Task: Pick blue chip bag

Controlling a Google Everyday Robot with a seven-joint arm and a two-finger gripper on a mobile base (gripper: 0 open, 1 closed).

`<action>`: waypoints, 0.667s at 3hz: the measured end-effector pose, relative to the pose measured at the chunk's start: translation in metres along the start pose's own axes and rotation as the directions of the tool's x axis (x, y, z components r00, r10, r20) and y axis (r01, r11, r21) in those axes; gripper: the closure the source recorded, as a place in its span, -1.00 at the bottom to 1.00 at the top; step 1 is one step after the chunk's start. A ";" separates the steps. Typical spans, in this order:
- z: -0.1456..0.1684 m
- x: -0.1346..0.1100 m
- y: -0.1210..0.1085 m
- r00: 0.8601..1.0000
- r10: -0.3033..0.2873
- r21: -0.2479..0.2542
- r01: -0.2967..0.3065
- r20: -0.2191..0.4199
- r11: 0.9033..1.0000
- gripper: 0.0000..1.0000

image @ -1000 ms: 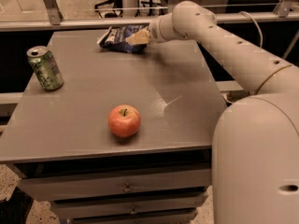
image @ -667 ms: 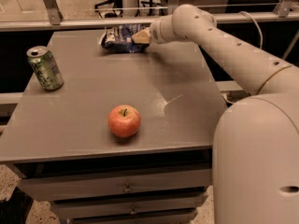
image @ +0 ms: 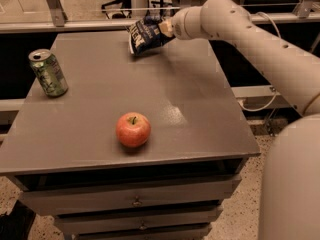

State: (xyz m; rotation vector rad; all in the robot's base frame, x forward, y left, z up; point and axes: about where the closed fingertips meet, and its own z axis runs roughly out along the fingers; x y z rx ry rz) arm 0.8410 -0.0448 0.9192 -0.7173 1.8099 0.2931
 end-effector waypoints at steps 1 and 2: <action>-0.046 -0.022 -0.005 0.998 -0.036 -0.005 0.036 0.052 0.999 1.00; -0.046 -0.022 -0.005 0.998 -0.036 -0.005 0.036 0.052 0.999 1.00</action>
Offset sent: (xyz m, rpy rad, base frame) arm -0.0219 -0.0159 0.0306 0.0056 -0.0442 0.0204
